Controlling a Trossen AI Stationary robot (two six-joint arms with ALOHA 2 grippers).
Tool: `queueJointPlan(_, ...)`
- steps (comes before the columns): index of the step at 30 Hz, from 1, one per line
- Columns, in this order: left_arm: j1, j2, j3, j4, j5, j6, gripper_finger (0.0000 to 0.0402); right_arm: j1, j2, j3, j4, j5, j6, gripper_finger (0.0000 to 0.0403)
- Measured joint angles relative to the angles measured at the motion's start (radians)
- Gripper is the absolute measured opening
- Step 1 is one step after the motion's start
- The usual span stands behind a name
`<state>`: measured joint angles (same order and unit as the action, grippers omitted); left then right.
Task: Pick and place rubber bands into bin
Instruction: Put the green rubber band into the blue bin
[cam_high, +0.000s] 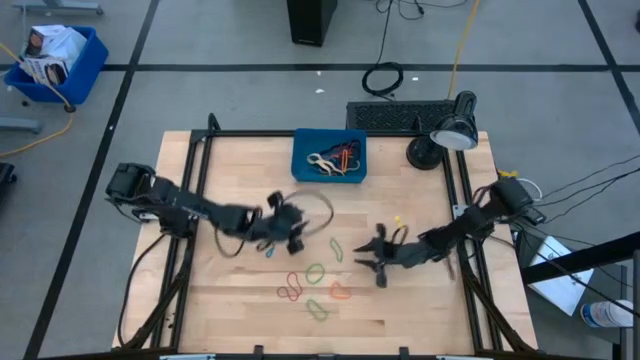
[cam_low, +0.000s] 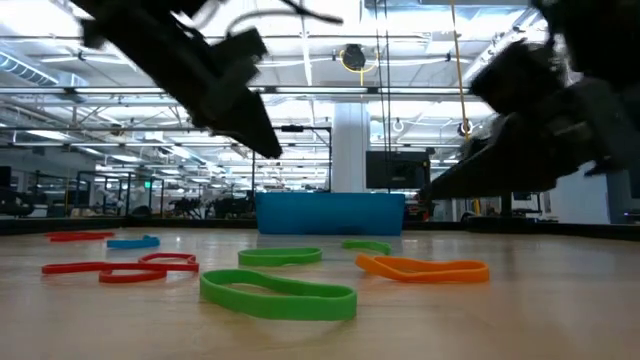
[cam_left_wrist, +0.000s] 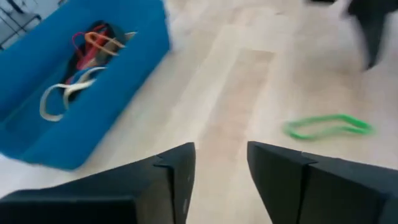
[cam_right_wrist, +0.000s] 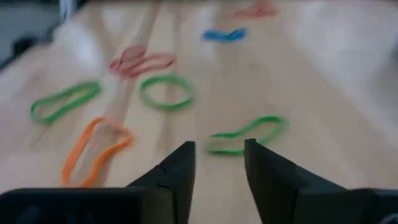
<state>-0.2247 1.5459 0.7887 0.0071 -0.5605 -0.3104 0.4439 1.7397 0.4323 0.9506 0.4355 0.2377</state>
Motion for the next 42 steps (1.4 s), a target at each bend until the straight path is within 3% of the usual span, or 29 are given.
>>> queueJointPlan(2, -0.085, 0.0, 0.0, -0.023, -0.078, -0.061, 0.0141, -0.017, 0.021, 0.093, -0.17, -0.05, 0.0, 0.0155)
queueJointPlan(5, -0.196, 0.0, 0.0, -0.09, -0.2, -0.173, 0.0128, -0.038, 0.044, 0.211, -0.4, -0.042, 0.023, 0.0193)
queueJointPlan(9, -0.316, 0.0, 0.0, -0.193, -0.339, -0.351, 0.0117, -0.059, 0.096, 0.285, -0.421, -0.047, -0.014, 0.0236)
queueJointPlan(12, -0.387, 0.0, -0.01, -0.231, -0.423, -0.447, 0.0112, -0.069, 0.128, 0.299, -0.427, -0.047, -0.052, 0.0246)
queueJointPlan(16, -0.447, 0.0, -0.055, -0.228, -0.52, -0.524, 0.0111, -0.091, 0.146, 0.302, -0.408, -0.089, -0.06, 0.0208)
queueJointPlan(23, -0.453, 0.0, -0.147, -0.192, -0.548, -0.651, 0.0111, -0.12, 0.143, 0.302, -0.424, -0.103, -0.048, 0.0042)
queueJointPlan(25, -0.448, 0.0, -0.166, -0.167, -0.548, -0.665, 0.0111, -0.128, 0.131, 0.302, -0.435, -0.102, -0.099, 0.0011)
queueJointPlan(31, -0.448, 0.0, -0.177, -0.093, -0.543, -0.615, 0.0111, -0.23, 0.025, 0.3, -0.429, -0.097, -0.234, 0.0005)
queueJointPlan(37, -0.448, 0.0, -0.177, -0.044, -0.539, -0.552, 0.0111, -0.467, -0.119, 0.301, -0.382, -0.105, -0.372, 0.0002)
queueJointPlan(42, -0.448, 0.0, -0.177, -0.038, -0.523, -0.54, 0.0111, -0.726, -0.142, 0.302, -0.353, -0.267, -0.338, 0.0003)
